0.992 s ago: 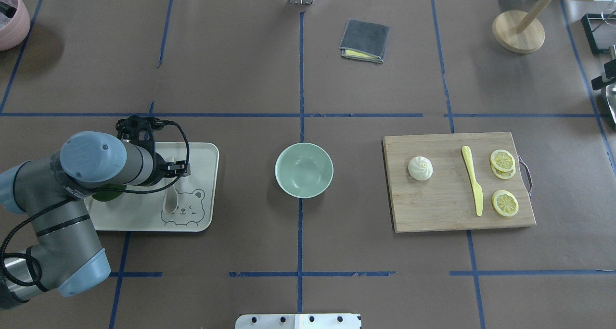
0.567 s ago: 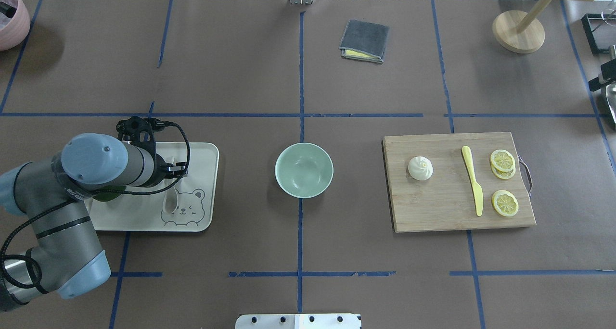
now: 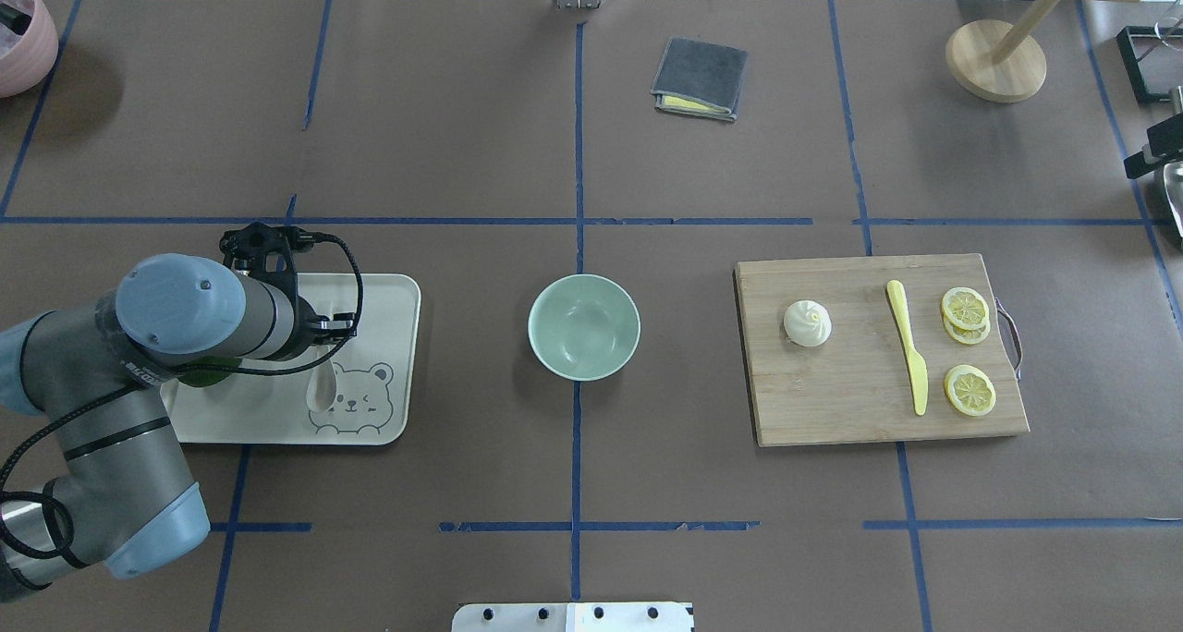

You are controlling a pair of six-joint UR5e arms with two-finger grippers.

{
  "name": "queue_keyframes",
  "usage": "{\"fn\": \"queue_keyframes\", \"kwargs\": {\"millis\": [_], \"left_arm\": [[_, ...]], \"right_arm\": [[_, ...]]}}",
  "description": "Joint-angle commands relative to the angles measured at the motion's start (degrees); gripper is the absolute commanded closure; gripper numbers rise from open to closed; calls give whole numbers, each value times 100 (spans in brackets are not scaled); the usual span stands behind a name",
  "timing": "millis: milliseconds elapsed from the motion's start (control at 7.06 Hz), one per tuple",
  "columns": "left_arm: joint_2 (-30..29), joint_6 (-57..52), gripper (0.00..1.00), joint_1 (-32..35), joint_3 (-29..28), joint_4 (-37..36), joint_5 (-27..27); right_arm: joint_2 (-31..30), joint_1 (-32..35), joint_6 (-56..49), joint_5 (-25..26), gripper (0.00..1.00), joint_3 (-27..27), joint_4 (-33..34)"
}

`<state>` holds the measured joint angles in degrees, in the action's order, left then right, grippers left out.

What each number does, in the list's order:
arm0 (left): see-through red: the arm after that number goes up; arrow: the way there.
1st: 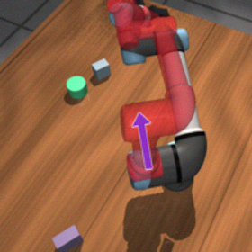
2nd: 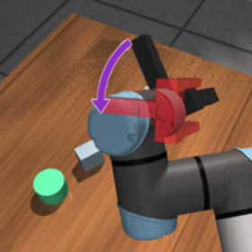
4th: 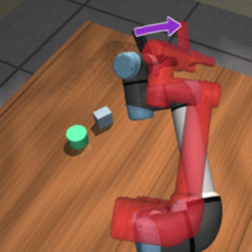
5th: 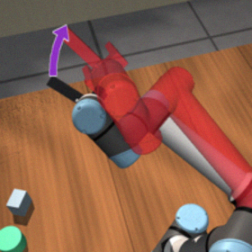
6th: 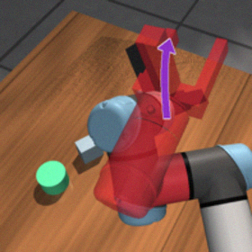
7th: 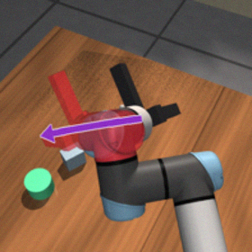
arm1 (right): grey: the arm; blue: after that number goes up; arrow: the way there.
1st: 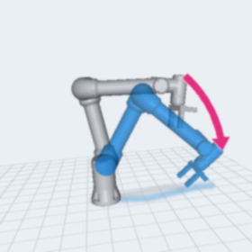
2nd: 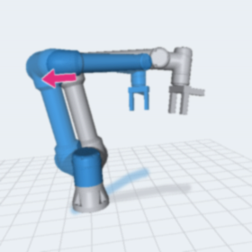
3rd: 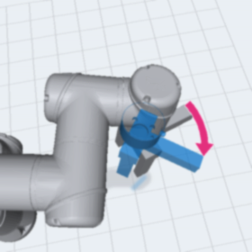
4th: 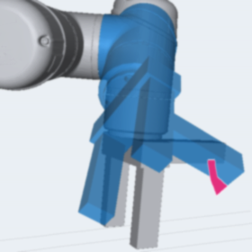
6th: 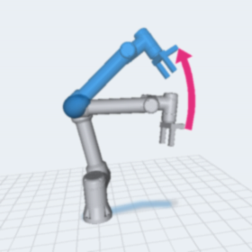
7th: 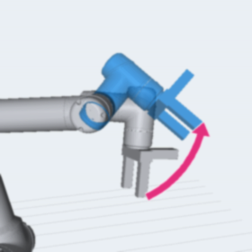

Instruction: Put spoon and bun in bowl

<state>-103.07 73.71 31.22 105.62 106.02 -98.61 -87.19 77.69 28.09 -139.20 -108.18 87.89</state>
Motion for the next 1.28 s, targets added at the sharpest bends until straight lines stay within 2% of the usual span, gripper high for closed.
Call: {"fn": "queue_keyframes", "kwargs": {"millis": [0, 142, 283, 567, 850, 1133], "left_arm": [[-29, -15, 100, 112, 659, -625, -9], [-116, -23, 100, 365, 706, -635, -26], [-343, -6, 100, 489, 706, -644, -52], [-643, 386, 100, 569, 706, -644, -79], [-968, 1229, 100, 543, 654, -618, -201], [-1119, 1487, 100, 517, 583, -574, -211]], "right_arm": [[78, -375, 439, 16, 0, -10, -113], [88, -673, 965, 68, 0, -2, -515], [88, -1077, 1631, 347, 0, 7, -1023], [166, -2052, 2977, 1207, 0, 16, -1930], [369, -2834, 3674, 1945, 0, 16, -1969], [719, -3730, 4263, 2833, 0, 25, -1951]]}}
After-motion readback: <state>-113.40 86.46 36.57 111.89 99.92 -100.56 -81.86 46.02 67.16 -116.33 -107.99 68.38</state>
